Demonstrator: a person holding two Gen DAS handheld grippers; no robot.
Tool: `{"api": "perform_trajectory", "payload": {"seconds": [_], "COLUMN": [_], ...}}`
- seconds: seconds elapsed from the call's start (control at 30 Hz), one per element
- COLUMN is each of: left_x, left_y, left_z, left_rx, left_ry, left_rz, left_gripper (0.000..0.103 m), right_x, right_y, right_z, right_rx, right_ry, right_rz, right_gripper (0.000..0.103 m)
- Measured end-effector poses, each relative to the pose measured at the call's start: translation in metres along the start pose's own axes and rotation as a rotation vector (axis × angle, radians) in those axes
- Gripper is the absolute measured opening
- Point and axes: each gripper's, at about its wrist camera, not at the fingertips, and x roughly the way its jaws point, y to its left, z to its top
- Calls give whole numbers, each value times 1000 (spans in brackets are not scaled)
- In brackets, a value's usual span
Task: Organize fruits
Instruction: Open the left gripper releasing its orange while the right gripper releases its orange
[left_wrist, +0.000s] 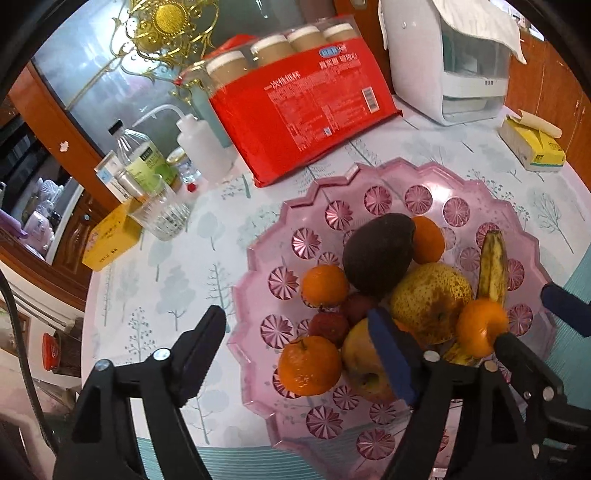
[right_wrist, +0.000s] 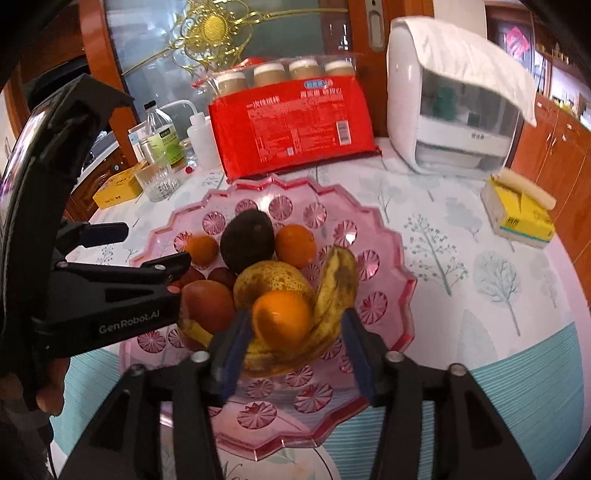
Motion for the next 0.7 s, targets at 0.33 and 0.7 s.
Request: {"api": "perform_trajectory", "payload": {"seconds": [0.33, 0.7], "left_x": [-26, -69], "left_y": [12, 25], "left_z": [-5, -10], "left_rx": [-35, -64], "left_ry": [-25, -89], "left_rz": [-14, -48], "left_gripper": [86, 88], "right_x": [-25, -63], "right_y": [7, 16], "right_z": [2, 2], "right_rx": [-14, -12], "right_ry": [-34, -95], "right_rz": [-1, -2], "right_gripper": [57, 58]}}
